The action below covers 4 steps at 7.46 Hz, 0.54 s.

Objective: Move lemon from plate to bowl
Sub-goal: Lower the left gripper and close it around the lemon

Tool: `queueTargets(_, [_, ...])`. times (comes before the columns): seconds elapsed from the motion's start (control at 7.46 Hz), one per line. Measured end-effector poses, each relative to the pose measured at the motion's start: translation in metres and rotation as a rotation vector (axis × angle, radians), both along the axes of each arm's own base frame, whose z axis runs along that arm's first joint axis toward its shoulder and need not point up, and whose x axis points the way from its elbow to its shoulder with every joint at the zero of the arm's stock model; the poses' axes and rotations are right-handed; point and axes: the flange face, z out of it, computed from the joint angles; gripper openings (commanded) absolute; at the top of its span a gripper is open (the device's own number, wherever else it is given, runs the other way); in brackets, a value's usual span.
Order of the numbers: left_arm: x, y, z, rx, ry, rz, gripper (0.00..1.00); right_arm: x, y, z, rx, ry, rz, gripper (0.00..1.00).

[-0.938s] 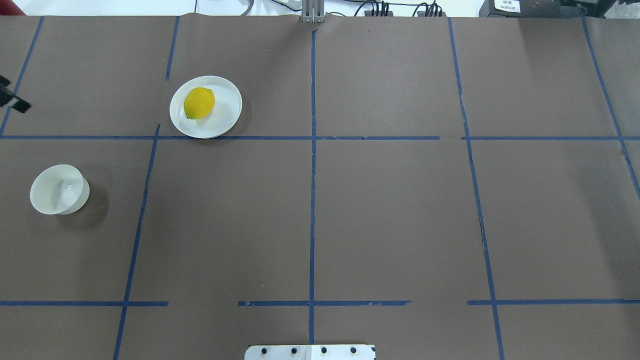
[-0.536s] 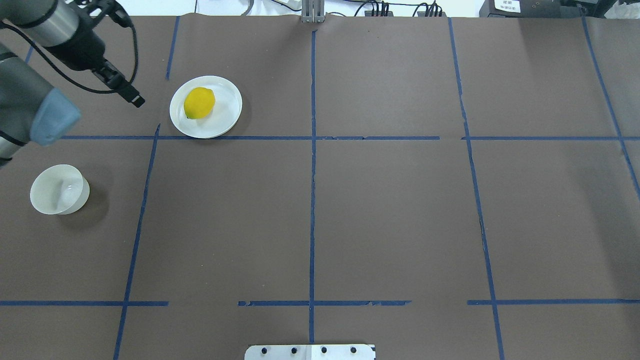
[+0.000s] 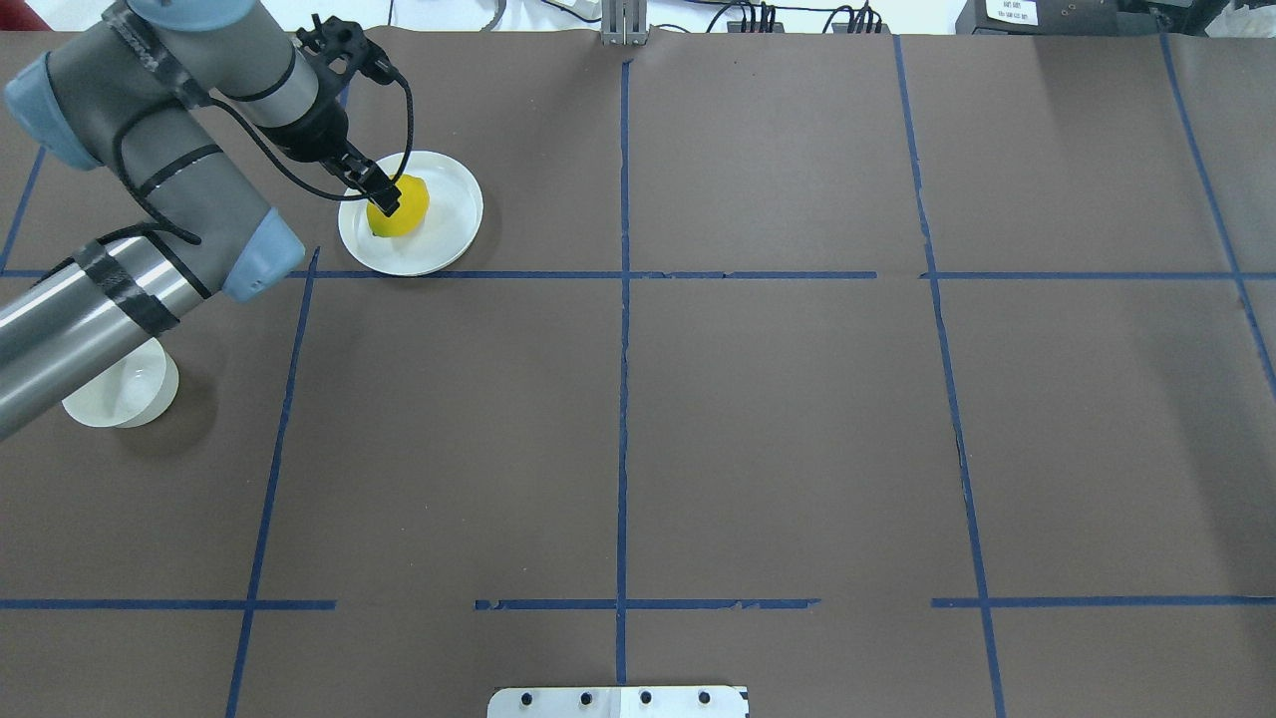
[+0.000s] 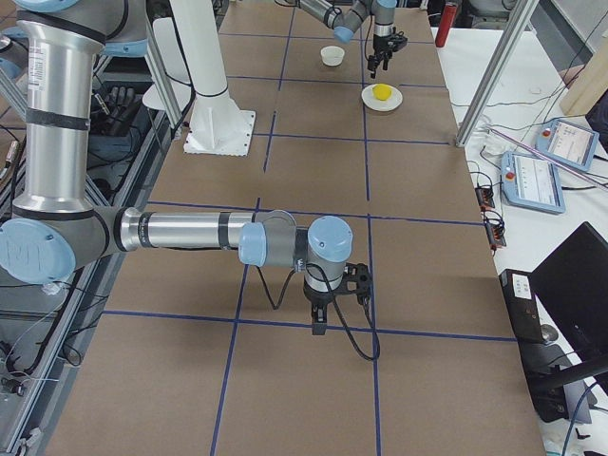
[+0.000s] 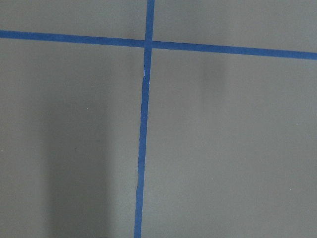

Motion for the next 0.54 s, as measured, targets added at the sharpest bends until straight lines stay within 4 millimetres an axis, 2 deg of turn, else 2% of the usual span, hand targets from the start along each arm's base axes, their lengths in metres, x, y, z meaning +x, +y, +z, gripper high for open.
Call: queueTargets(0.54, [0.044, -0.011, 0.021, 0.000, -0.028, -0.075, 1.00, 0.000, 0.000, 0.000, 0.000, 0.000, 0.000, 1.00])
